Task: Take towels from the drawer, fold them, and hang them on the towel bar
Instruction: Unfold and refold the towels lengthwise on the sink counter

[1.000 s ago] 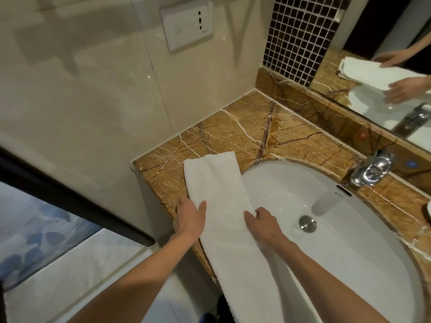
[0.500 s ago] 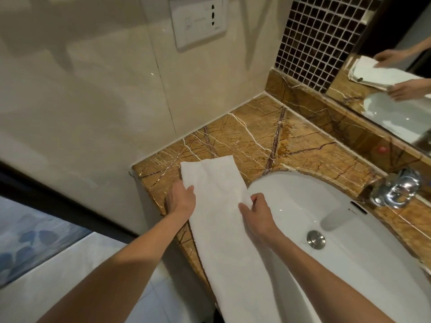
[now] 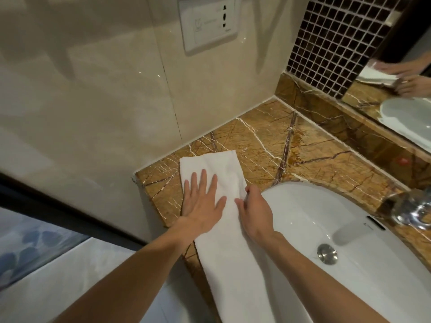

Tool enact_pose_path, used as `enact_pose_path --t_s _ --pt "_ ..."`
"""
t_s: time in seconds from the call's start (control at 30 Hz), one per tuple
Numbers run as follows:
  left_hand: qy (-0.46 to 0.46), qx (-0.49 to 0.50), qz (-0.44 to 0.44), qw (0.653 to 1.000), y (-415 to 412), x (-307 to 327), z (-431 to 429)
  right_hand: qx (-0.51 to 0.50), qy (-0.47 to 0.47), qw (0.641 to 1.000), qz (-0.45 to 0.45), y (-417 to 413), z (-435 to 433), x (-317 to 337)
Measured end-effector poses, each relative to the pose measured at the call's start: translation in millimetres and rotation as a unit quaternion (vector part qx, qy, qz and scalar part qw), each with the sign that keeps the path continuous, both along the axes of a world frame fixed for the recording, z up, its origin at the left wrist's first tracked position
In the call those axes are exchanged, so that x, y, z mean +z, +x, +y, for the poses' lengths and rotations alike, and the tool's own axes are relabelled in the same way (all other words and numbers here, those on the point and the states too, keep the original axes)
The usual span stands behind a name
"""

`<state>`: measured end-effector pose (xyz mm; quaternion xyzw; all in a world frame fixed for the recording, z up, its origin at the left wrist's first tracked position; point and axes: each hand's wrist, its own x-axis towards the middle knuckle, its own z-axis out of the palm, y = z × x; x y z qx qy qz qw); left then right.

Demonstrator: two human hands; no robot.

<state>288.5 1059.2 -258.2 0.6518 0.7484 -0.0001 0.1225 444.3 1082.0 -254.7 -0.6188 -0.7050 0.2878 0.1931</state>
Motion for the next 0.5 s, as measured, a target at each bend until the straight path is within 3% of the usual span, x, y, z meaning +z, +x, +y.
enact_pose_path --t_s 0.13,0.27,0.5 --pt "-0.001 -0.016 0.041 0.999 -2 -10 6 0.015 0.073 0.993 -0.094 -4 3 0" --pt "0.022 -0.011 0.050 0.998 -1 -14 8 0.092 0.156 0.964 -0.195 -10 9 4" --pt "0.039 -0.003 0.062 0.997 -4 -17 18 0.245 0.082 0.920 -0.296 -19 47 -2"
